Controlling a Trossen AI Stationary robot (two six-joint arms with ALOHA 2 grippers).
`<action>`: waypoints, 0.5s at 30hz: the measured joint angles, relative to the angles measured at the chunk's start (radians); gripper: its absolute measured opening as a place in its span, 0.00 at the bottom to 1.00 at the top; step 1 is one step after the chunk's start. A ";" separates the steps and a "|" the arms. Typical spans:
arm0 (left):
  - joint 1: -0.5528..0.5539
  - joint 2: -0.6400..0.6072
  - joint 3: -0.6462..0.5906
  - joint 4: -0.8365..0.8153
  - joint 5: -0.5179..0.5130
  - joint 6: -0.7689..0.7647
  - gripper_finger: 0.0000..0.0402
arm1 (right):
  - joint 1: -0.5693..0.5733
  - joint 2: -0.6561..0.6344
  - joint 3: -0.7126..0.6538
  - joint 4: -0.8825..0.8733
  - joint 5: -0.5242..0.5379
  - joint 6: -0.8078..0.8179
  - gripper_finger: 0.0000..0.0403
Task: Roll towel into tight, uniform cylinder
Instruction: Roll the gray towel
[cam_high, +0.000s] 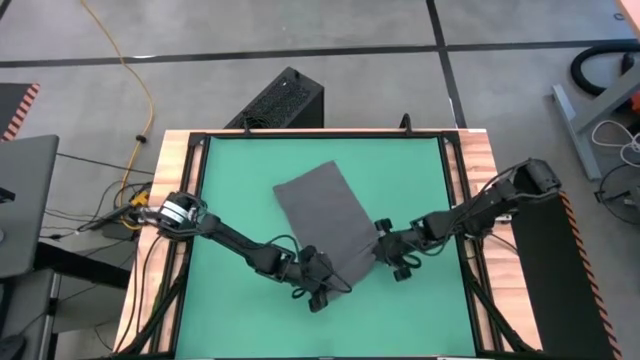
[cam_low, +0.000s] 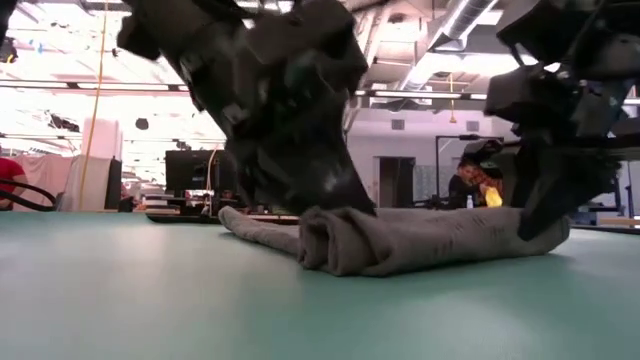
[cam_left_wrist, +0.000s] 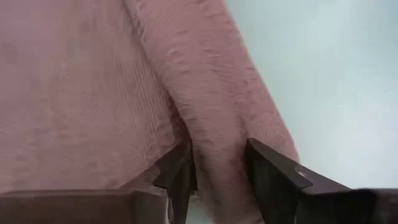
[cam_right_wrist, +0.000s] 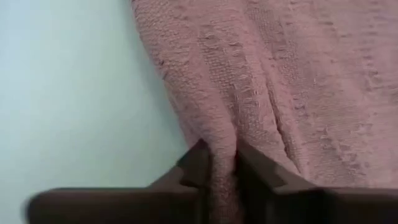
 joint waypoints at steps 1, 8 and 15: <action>-0.005 -0.015 0.000 -0.006 -0.019 0.023 0.35 | -0.013 0.000 0.000 -0.002 -0.021 0.001 0.18; -0.063 -0.115 0.001 -0.060 -0.228 0.117 0.35 | -0.119 0.001 0.019 -0.019 -0.224 0.114 0.07; -0.097 -0.125 0.000 -0.023 -0.336 0.108 0.35 | -0.224 0.003 0.077 -0.096 -0.419 0.189 0.11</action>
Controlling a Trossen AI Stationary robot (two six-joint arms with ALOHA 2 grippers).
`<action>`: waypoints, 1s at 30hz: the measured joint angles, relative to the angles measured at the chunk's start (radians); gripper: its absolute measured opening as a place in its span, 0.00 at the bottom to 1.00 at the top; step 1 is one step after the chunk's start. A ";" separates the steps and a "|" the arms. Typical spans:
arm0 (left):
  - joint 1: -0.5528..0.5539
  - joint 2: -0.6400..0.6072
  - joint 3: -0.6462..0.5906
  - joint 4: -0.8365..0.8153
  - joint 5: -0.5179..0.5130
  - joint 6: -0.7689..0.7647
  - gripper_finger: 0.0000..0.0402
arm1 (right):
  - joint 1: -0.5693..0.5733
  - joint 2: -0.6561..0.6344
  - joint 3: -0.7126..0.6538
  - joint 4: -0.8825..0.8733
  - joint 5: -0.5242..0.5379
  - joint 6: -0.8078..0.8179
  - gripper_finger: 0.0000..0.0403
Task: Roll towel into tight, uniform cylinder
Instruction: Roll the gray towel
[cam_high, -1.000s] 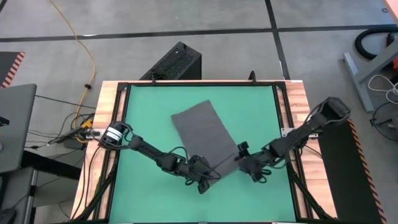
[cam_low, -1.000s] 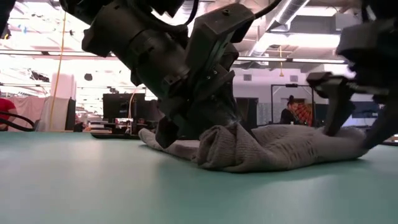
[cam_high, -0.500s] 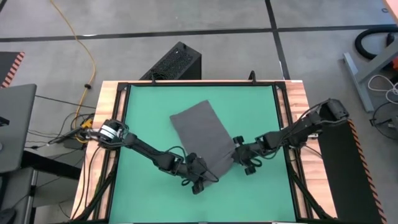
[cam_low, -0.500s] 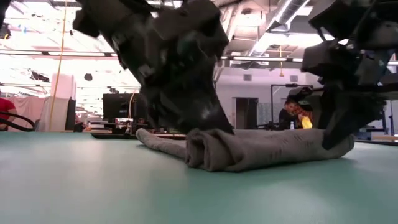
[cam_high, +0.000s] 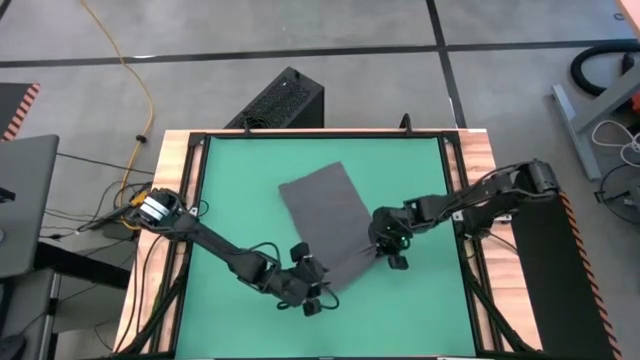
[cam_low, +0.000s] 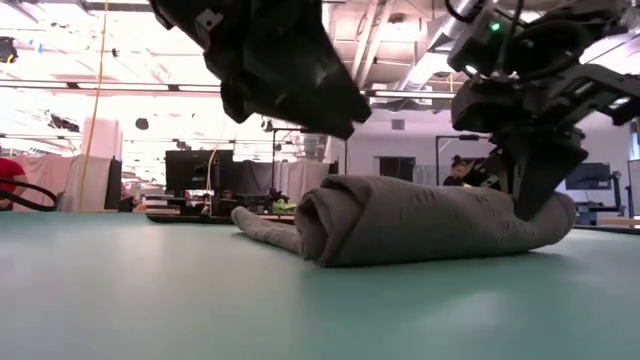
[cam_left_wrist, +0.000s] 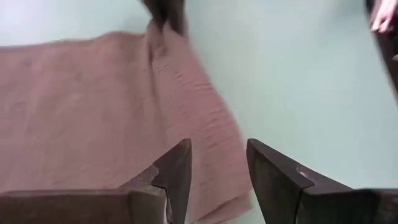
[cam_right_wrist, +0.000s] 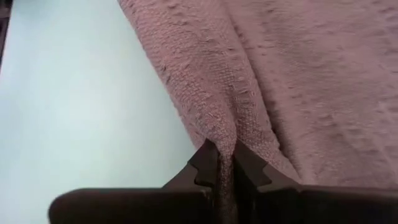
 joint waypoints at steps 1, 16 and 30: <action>-0.002 0.000 0.000 0.019 0.001 0.010 0.35 | -0.013 0.000 0.006 -0.015 -0.006 0.000 0.11; -0.003 0.085 0.000 0.129 0.003 0.105 0.43 | -0.086 0.000 0.012 -0.042 -0.048 0.056 0.10; 0.051 0.162 0.001 0.115 -0.029 -0.065 0.52 | -0.147 0.000 0.012 -0.054 -0.090 0.110 0.11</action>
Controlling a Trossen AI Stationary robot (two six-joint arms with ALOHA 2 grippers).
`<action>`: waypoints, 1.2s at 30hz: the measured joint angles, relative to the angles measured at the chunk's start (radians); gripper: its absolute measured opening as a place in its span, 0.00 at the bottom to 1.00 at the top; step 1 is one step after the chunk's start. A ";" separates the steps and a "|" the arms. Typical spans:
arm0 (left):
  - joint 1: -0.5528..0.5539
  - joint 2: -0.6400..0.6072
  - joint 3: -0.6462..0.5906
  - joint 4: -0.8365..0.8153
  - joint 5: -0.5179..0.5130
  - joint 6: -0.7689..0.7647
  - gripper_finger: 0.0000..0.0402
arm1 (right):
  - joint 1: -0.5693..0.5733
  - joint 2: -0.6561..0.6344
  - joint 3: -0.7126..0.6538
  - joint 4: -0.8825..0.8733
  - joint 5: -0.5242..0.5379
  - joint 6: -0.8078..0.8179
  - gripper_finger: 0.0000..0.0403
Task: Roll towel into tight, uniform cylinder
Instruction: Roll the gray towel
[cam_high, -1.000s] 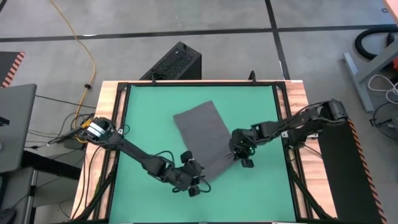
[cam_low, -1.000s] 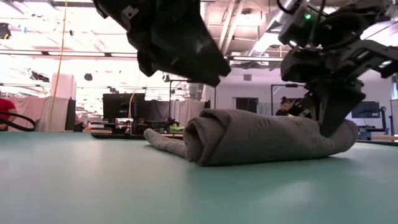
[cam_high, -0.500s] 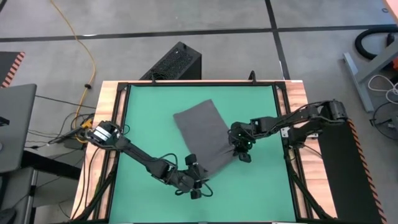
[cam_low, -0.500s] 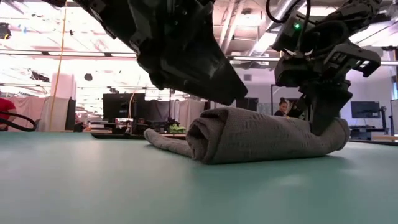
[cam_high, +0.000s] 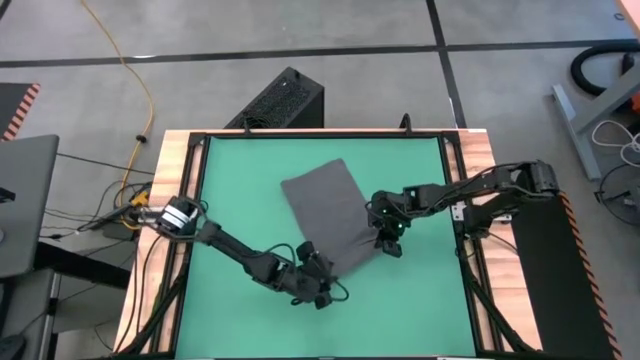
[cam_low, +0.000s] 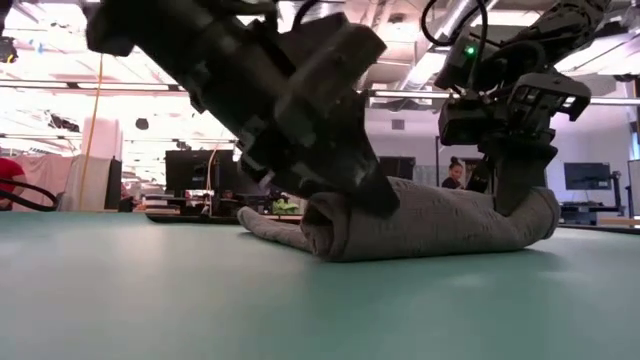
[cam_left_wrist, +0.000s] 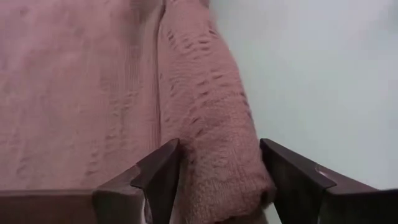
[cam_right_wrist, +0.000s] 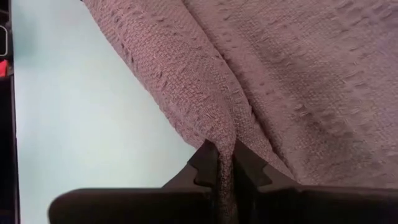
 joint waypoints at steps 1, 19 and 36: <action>0.005 0.000 0.000 -0.006 0.011 -0.016 0.51 | -0.004 0.000 0.000 0.000 0.000 0.000 0.11; 0.069 0.000 -0.066 0.090 0.121 -0.153 0.07 | 0.041 -0.217 -0.029 -0.054 0.075 -0.329 0.51; 0.105 -0.004 -0.264 0.435 0.265 -0.287 0.06 | 0.283 -0.268 -0.378 0.535 0.489 -0.481 0.51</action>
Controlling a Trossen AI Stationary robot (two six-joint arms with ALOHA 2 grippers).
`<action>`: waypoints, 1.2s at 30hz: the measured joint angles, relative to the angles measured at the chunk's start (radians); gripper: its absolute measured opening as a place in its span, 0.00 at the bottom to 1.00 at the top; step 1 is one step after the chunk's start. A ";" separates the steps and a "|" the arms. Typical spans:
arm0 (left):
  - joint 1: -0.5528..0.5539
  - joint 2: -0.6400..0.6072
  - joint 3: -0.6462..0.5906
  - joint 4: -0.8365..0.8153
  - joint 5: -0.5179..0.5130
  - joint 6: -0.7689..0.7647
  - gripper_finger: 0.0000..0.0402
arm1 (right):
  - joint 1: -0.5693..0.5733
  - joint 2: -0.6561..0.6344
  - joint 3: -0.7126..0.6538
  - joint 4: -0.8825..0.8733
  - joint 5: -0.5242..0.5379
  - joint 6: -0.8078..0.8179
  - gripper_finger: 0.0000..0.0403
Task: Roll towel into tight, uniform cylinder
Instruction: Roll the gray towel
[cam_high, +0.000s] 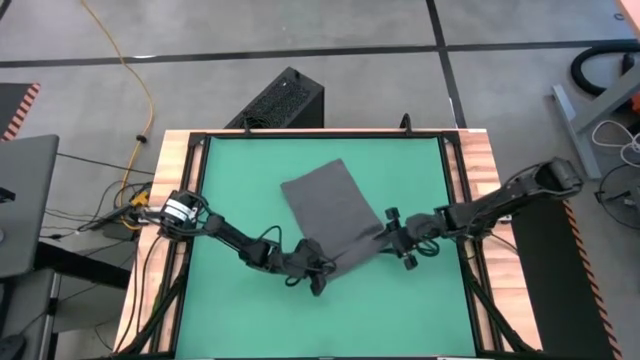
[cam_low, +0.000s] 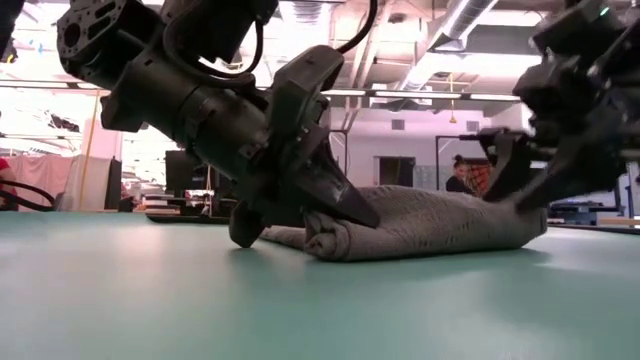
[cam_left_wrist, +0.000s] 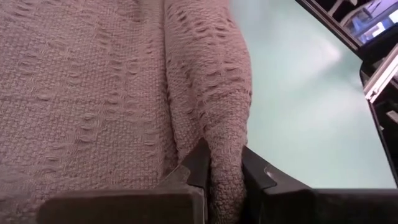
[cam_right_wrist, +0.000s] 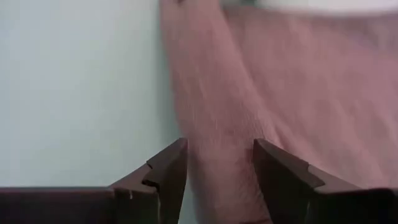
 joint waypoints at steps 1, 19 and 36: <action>0.003 0.000 0.000 -0.002 0.003 -0.008 0.06 | -0.008 0.021 0.000 0.000 0.000 -0.002 0.51; 0.030 -0.188 -0.005 -0.339 0.115 0.090 0.34 | -0.207 0.335 0.096 0.045 -0.266 0.267 0.32; -0.129 -0.281 -0.003 -0.226 -0.209 0.449 0.40 | -0.295 0.297 0.225 -0.189 -0.521 0.500 0.15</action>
